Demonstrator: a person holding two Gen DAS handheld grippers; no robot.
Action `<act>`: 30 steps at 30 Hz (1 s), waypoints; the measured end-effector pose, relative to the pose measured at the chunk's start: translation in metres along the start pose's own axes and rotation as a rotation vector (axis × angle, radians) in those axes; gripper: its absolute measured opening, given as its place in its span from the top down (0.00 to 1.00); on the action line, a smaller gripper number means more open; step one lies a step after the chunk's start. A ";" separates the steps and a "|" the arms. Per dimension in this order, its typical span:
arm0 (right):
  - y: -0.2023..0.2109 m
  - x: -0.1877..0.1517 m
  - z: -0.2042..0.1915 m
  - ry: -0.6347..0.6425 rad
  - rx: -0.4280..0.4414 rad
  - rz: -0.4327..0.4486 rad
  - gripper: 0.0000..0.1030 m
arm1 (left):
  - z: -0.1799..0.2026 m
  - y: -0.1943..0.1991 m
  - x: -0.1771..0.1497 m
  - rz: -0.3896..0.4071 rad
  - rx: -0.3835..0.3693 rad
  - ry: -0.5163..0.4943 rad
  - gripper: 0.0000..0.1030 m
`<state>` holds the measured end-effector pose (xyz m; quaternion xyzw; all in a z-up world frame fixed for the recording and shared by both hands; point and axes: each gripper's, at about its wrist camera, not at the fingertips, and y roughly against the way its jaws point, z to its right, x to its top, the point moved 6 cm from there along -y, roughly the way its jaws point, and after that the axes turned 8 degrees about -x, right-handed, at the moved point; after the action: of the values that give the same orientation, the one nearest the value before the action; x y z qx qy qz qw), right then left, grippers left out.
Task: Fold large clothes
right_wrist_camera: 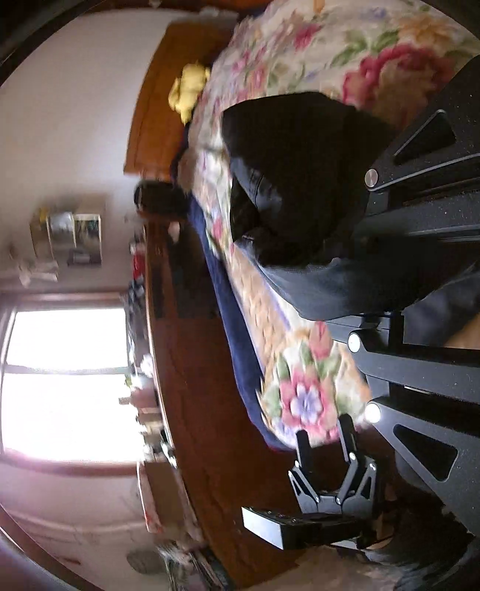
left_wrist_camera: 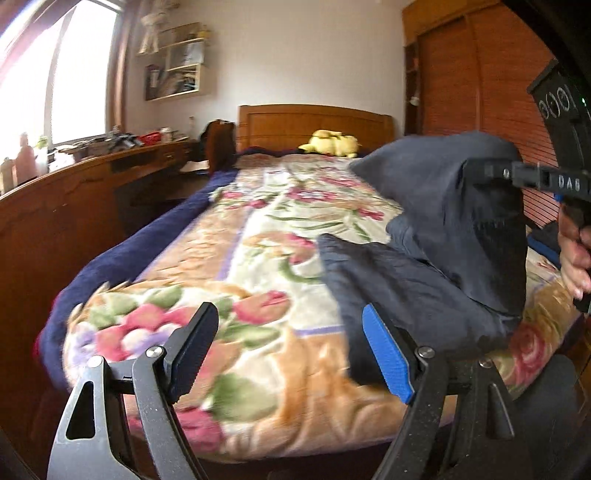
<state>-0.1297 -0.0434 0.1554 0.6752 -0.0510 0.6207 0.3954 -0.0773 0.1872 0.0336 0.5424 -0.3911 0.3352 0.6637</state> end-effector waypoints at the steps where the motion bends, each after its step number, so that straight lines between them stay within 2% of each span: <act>1: -0.010 -0.001 -0.007 0.005 0.022 -0.015 0.90 | -0.007 0.002 -0.001 0.001 0.011 0.012 0.21; 7: -0.082 -0.033 -0.014 -0.010 0.103 -0.189 0.87 | -0.027 0.007 -0.009 -0.001 0.035 0.039 0.21; 9: -0.090 -0.033 -0.012 -0.028 0.099 -0.200 0.79 | -0.027 0.005 -0.009 -0.001 0.038 0.036 0.21; 11: -0.088 -0.023 -0.012 -0.044 0.108 -0.175 0.60 | -0.026 0.005 -0.007 0.002 0.036 0.034 0.21; 13: -0.064 -0.017 -0.026 -0.060 0.111 -0.126 0.25 | -0.023 0.006 -0.004 0.014 0.033 0.031 0.21; 14: -0.052 -0.016 -0.024 -0.070 0.111 -0.099 0.21 | -0.020 0.007 -0.002 0.019 0.030 0.029 0.21; 17: -0.028 -0.008 -0.002 -0.073 0.084 -0.041 0.19 | -0.011 0.005 0.009 0.041 0.008 0.025 0.21; 19: -0.017 -0.011 0.019 -0.077 0.009 -0.008 0.19 | -0.002 0.003 0.019 0.059 -0.024 0.027 0.21; 21: -0.016 -0.020 0.036 -0.067 -0.068 -0.015 0.19 | 0.009 -0.002 0.030 0.069 -0.064 0.026 0.21; 23: -0.022 -0.036 0.056 -0.053 -0.133 -0.054 0.19 | 0.021 -0.009 0.041 0.070 -0.095 0.014 0.21; 25: -0.033 -0.059 0.070 -0.059 -0.159 -0.118 0.19 | 0.033 -0.016 0.050 0.068 -0.114 -0.011 0.21; 28: -0.064 -0.095 0.068 -0.069 -0.136 -0.227 0.19 | 0.053 -0.032 0.058 0.045 -0.122 -0.058 0.21; 30: -0.078 -0.111 0.062 -0.073 -0.116 -0.263 0.19 | 0.059 -0.043 0.055 0.016 -0.117 -0.081 0.21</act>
<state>-0.0616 -0.0739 0.0259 0.6741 -0.0124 0.5346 0.5095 -0.0233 0.1220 0.0684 0.5127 -0.4410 0.2945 0.6752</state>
